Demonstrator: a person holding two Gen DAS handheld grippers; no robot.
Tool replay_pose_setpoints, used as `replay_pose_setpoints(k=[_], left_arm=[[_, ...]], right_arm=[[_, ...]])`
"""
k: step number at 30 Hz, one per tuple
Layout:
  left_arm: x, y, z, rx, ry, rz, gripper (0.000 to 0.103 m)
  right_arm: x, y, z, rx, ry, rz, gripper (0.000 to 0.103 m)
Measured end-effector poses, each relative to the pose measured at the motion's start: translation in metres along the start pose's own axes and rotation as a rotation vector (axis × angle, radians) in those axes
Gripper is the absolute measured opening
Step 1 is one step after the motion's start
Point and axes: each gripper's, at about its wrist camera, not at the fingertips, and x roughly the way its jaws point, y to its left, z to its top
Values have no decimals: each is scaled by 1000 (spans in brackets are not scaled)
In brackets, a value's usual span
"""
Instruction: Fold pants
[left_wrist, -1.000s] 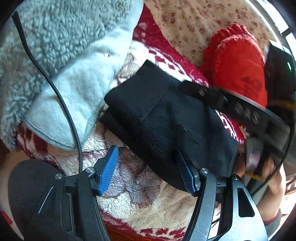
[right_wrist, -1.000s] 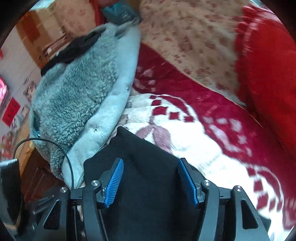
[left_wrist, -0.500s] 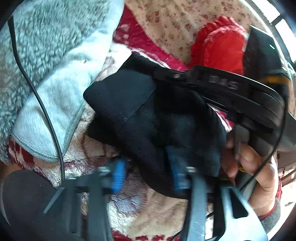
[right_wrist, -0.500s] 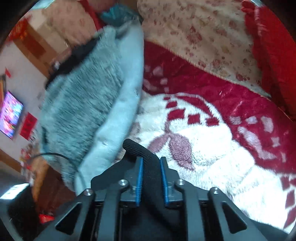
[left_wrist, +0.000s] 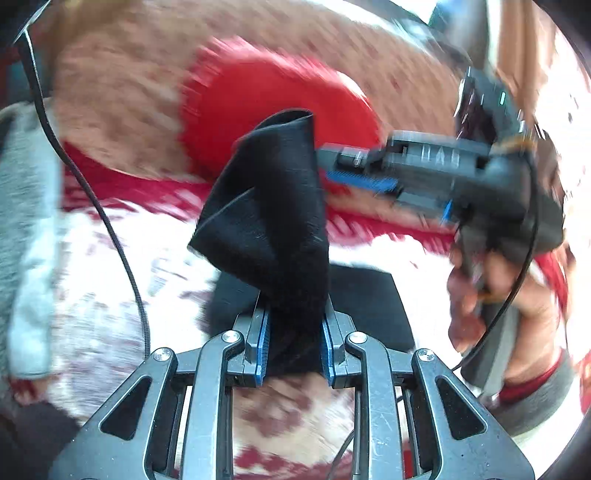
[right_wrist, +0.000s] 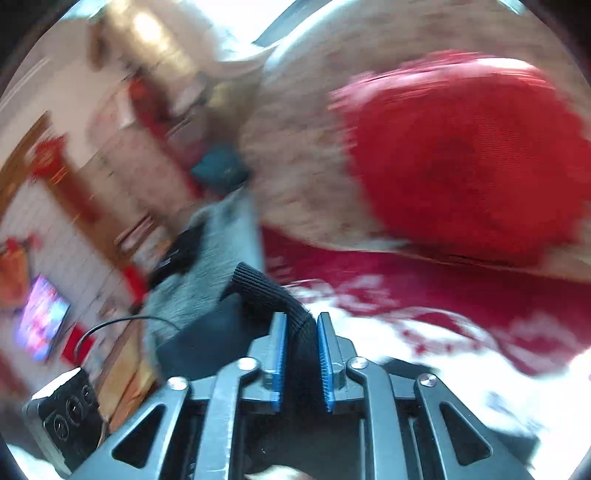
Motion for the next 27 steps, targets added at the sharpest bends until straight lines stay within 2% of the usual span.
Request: replay_pose_setpoints(k=[1,3,5,6,7,9,11,14,16,20,22,24,26,27], left_arm=[[15,-9,-6,23,37,-19,21],[41,-27,-17,80,104,-22,21],[54,-37,-21,135,139,1,23],[56,-42,-22,161,150,10,30],[52,-46,-21,178,158,-16,35],[39,-50,-19,175,151,-99,51],[29,-54,-15,179,127,-162,59],[19,-50,-9,188,125,-160,59],[12,-47,-10,172,124,-152,59],[5,-28,-5,148,126,-101,59],[3,-19,-6,139,120,-89,59],[6,-5,-9,131,128,-59,59],[15,1,-12,117,148,-37,59],[21,5,-16,106,158,-23,59]], right_arm=[[-15,-13,-7,26,-19,-87,34],[-40,-40,-24,101,-32,-201,50],[-56,-62,-40,193,-24,-189,50],[-63,-73,-51,252,-19,-177,51],[-67,-79,-58,285,-19,-168,54],[-79,-87,-73,334,-48,-122,56],[-88,-92,-83,385,-74,-91,64],[-90,-96,-96,436,-99,-65,67],[-92,-103,-97,451,-77,-46,67],[-87,-93,-98,396,-38,-54,67],[-99,-93,-98,393,-92,-69,68],[-110,-96,-99,415,-163,-52,73],[-111,-98,-100,421,-160,-49,74],[-105,-97,-102,416,-129,-56,74]])
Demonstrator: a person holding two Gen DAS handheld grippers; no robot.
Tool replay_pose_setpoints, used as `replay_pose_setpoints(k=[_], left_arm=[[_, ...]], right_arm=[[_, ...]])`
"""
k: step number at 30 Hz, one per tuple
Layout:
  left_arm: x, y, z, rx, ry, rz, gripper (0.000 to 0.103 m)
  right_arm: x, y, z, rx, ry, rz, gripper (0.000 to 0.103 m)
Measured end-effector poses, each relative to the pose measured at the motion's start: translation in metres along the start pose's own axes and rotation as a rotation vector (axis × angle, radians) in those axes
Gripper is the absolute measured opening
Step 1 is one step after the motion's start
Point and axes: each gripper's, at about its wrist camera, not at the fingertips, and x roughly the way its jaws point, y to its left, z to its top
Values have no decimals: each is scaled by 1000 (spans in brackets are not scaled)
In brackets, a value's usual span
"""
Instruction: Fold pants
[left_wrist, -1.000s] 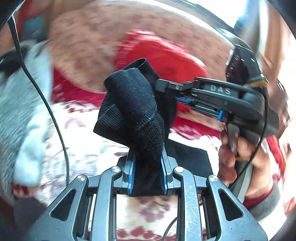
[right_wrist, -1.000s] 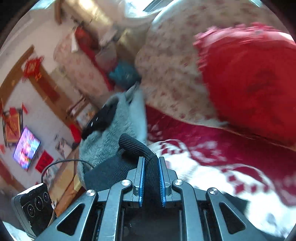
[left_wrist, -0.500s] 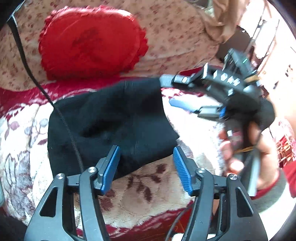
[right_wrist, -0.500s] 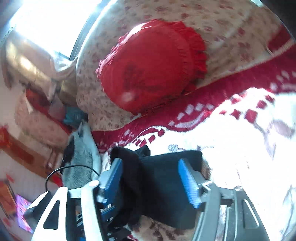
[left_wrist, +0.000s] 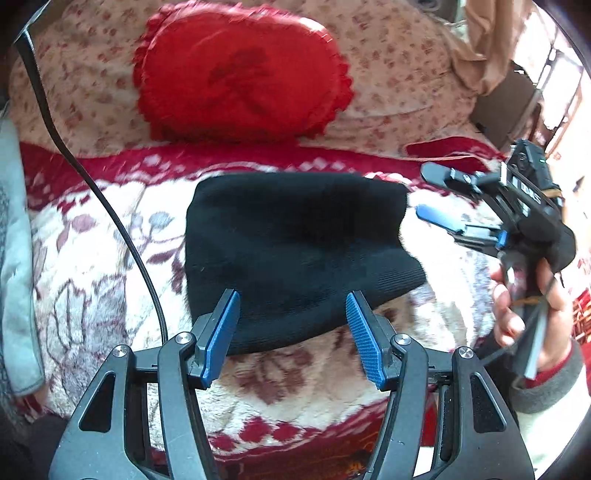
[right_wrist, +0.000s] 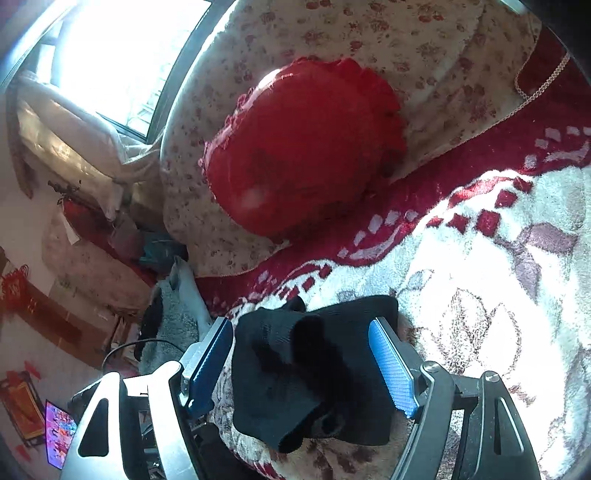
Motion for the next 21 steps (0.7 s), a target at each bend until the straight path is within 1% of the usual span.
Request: replay_pose_setpoints(k=[2,4,5,6,7,8,10,13,15,17,18,19,21], left_arm=[[9,1,-2,-8,13,15,59],[18,3,-6,-20,35,12,59],[22,3,-7,-25,44,13,59],[25,2,-6,-25,46,24,59],[26,0,-4,-22,44,32,59],[26,-1,-1,-21,40,33,59],[21,-4,7,-26,19,10,59],[14,-10,18,-24,-19,2,59],[17,-10,18,-29,-20,-1,59],[28,-7,14,-37,9,9,59],[34,-6,13,-37,25,15,59],[36,-6,12,-32,31,20,59],[31,-7,14,-19,27,24,59]], right_arm=[[13,0,-7,-11,51,-10,74],[32,1,-16,-32,108,-35,74],[42,4,-20,-54,139,-49,71],[51,10,-25,-96,157,-70,45],[55,15,-27,-128,162,-76,14],[58,22,-28,-168,163,-94,13],[56,38,-23,-250,126,-126,10],[41,48,-11,-290,73,-138,10],[33,42,-6,-281,79,-179,10],[33,32,-6,-264,98,-201,10],[38,23,-7,-252,123,-221,10],[46,13,-8,-240,143,-251,15],[52,5,-10,-238,158,-285,18]])
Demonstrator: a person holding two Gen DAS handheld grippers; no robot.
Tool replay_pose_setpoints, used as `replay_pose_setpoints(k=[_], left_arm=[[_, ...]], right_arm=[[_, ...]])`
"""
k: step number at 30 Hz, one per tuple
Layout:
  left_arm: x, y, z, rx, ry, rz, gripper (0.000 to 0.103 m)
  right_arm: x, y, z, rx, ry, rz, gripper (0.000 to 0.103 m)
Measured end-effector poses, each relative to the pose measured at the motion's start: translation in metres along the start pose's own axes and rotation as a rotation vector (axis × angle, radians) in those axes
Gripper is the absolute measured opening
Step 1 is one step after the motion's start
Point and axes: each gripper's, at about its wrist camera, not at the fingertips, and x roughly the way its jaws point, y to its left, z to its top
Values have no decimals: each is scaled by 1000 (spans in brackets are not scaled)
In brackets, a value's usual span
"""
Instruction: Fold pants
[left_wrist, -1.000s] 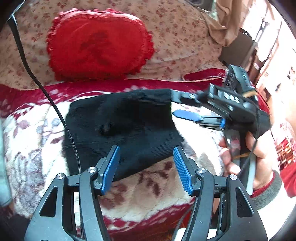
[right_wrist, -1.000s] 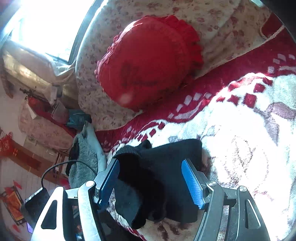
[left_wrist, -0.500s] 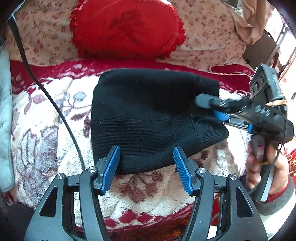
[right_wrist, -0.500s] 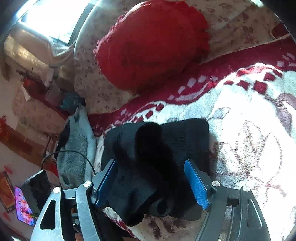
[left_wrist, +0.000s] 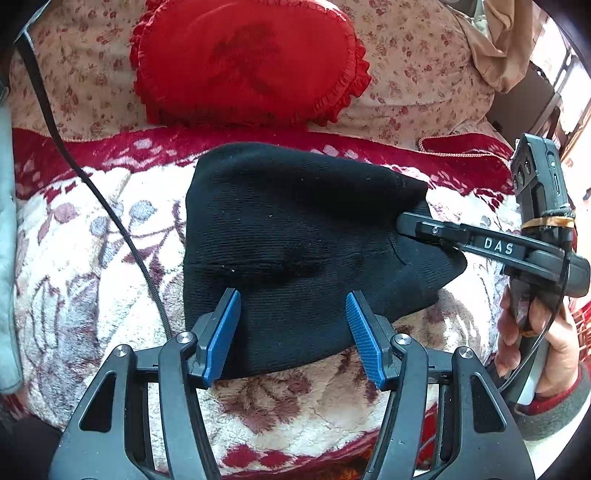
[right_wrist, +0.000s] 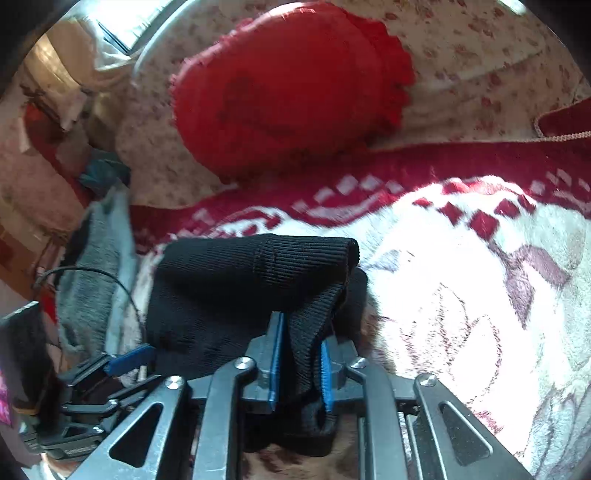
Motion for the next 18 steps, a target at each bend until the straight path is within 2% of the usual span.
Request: replay_pose_setpoints(k=[1,4,5,7,11,14,16,18], left_arm=[[-4,0,2,5,-5,3,59],[-17,6,14,-4,-54,17,59],[-19,9,19,-14,-64,21,59],[-16,15,31,-41,-66,51,59],[7,25,48,-76,-55,103,59],[32,35,54,-113,-3,118,59],[44,38,55,-132,4,115,64],[52,40,56,-145,-2,102,72]], right_arm=[[-5,0,1,7,-14,-8,21],[-34,6,9,-26,-107,-127,21],[-46,6,12,-27,-137,-120,21],[-62,12,16,-29,-187,-25,21],[-41,38,23,-99,-127,46,21],[-6,39,28,-119,-73,-42,21],[16,30,31,-113,-25,-85,21],[33,20,36,-99,-13,-95,20]])
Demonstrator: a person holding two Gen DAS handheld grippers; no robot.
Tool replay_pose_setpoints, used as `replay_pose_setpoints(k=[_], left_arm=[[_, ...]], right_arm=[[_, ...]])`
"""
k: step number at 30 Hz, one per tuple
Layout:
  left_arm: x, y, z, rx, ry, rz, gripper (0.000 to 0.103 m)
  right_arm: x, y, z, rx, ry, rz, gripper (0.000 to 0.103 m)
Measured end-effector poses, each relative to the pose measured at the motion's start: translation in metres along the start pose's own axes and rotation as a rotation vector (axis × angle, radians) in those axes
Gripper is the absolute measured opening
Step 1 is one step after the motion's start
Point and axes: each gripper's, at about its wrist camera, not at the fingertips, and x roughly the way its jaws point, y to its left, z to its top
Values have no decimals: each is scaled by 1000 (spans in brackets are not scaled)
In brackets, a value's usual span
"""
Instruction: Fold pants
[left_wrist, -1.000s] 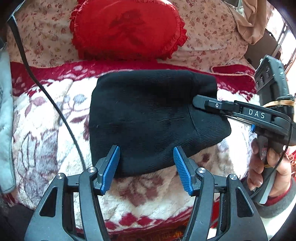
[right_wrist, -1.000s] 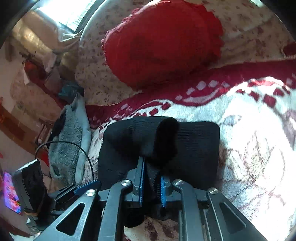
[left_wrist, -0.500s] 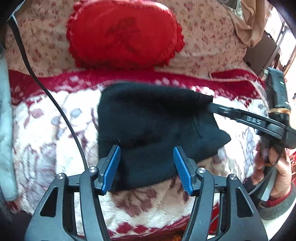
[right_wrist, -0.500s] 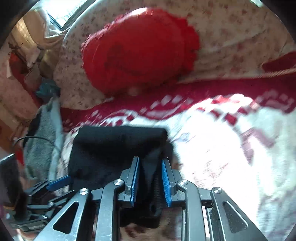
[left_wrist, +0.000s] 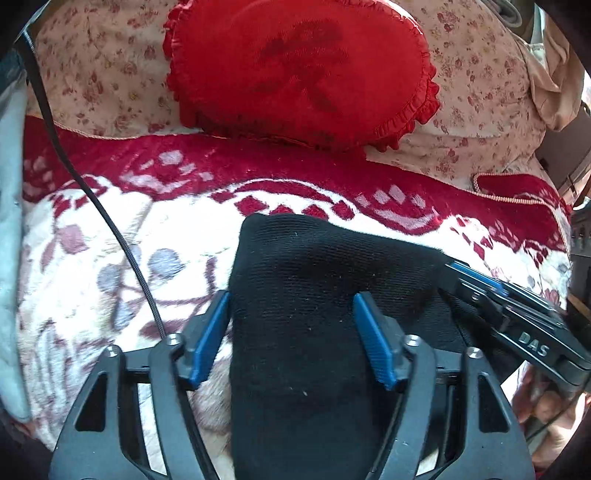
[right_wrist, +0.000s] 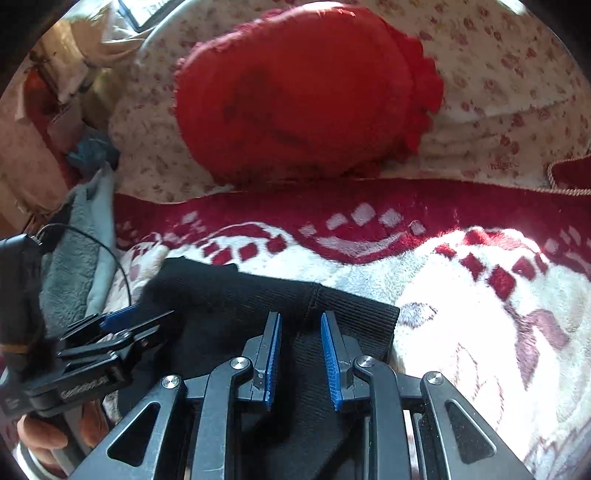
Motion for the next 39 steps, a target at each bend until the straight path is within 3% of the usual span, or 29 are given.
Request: replay_pose_setpoints(k=[6,11,17,22,27,30,36,39], left_arm=[[0,-1,0,-7,0,5,74],[-13,-4,-6,-1,-6,24,73],[-35,-6,-17,9,-31,31,73],[-45,-7,-33,20,-35,21,73],[-27,-6,-50,8,24,16,73],[-25,-6,-54,0,13,11,74],[-29,-8,-52,7,11,31,74],[-33,-8,-50,6,6,39,74]], right_arm=[[10,3,10,-38,19,-23,20],[-19,11,5,-37,17,-16,20],[-54,35,-25,-120,23,-15,20],[-65,29,-50,-116,44,-32,20],[-62,13,-71,-66,79,-42,20],[-60,6,-83,-42,72,-28,21],[-66,1,-80,-29,87,-13,21],[-80,5,-71,-27,44,-4,21]])
